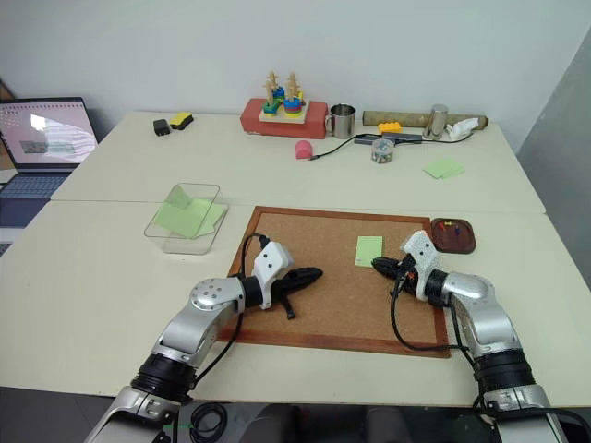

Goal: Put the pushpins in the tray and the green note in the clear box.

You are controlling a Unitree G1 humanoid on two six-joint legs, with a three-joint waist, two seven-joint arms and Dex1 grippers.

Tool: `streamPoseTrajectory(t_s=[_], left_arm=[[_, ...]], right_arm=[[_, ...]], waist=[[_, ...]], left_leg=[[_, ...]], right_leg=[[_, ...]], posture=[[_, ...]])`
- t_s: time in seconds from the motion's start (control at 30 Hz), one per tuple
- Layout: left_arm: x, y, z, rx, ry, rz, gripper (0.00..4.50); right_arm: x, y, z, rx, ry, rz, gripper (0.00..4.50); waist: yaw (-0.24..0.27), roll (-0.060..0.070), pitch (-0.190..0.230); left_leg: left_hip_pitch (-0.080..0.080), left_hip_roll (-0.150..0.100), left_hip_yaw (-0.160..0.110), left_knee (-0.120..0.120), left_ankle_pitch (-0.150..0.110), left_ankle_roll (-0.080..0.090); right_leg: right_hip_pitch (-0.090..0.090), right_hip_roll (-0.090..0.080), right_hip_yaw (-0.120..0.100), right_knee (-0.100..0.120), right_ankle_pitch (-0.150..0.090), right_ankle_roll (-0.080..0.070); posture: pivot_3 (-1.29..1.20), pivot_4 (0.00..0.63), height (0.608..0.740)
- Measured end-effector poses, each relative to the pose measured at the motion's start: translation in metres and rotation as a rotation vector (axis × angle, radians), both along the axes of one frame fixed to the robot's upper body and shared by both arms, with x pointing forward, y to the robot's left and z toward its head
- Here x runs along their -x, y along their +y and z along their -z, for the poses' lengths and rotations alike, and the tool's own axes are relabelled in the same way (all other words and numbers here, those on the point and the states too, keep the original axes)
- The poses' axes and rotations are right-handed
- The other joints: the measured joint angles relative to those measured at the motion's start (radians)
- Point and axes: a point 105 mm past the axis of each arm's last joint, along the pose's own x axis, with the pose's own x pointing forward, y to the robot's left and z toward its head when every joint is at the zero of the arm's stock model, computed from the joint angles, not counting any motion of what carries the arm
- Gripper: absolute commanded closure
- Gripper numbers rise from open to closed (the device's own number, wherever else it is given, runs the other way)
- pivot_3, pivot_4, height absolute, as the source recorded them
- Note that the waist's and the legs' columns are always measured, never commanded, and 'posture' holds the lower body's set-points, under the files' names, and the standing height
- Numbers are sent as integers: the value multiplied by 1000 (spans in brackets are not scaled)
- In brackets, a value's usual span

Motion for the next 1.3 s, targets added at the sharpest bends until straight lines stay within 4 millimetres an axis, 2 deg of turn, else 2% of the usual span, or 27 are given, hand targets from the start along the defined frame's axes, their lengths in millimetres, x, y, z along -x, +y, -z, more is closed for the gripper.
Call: streamPoseTrajectory(t_s=[0.13, 0.37, 0.5, 0.57, 0.73, 0.8, 0.97, 1.0, 1.3], left_arm=[[0, 0, 1, -1, 2, 1, 4500], [1, 0, 2, -1, 5, 0, 4500], [1, -1, 2, -2, 5, 1, 4500], [1, -1, 2, -2, 4, 2, 4500], [1, -1, 2, -4, 3, 2, 4500], [1, -2, 2, -5, -2, 6, 4500], [1, -3, 2, -10, -7, 10, 4500], [1, -3, 2, -10, -7, 10, 4500], [1, -3, 3, -12, -8, 10, 4500]], right_arm=[[0, 0, -18, -31, -38, -9, 4425], [0, -2, -23, -38, -32, -6, 4425], [-15, -29, -42, -1, -101, 117, 4425], [-24, -47, -43, 47, -114, 198, 4425], [-51, -111, -29, 217, -111, 531, 4425], [-57, -130, -25, 260, -102, 634, 4425], [-57, -143, -5, 285, -34, 701, 4425], [-57, -145, -2, 292, -22, 709, 4022], [-59, -148, -1, 285, -13, 723, 2227]], waist=[[0, 0, 0], [0, 0, 0], [1, 0, 0], [1, 0, 0], [1, 0, 0], [1, 0, 0], [1, 0, 0], [0, 0, 0], [0, 1, 0]], left_leg=[[0, 0, -1, -1, 0, 0], [0, 0, -1, -2, 0, 0], [0, 0, 0, -2, 0, 0], [0, 0, 0, -2, 0, 0], [0, 0, 1, -3, 0, 0], [0, 0, 1, -3, 0, 0], [0, -1, 1, -3, 0, 0], [0, -1, 1, -3, 0, 0], [0, -1, 1, -3, 0, 0]], right_leg=[[2, 0, -1, -4, 0, 0], [3, 0, -1, -7, 1, 1], [3, 0, -1, -7, 1, 1], [3, 0, -1, -7, 1, 1], [3, -1, 0, -7, 1, 1], [3, -1, 0, -8, 1, 1], [3, -1, 0, -8, 1, 1], [3, -1, 0, -8, 1, 1], [3, -1, 0, -8, 1, 1]], posture=[[0, 150, 740], [0, 150, 740], [0, 150, 740], [0, 150, 740], [0, 150, 740], [0, 150, 740], [0, 150, 740], [0, 150, 740], [0, 150, 740]])
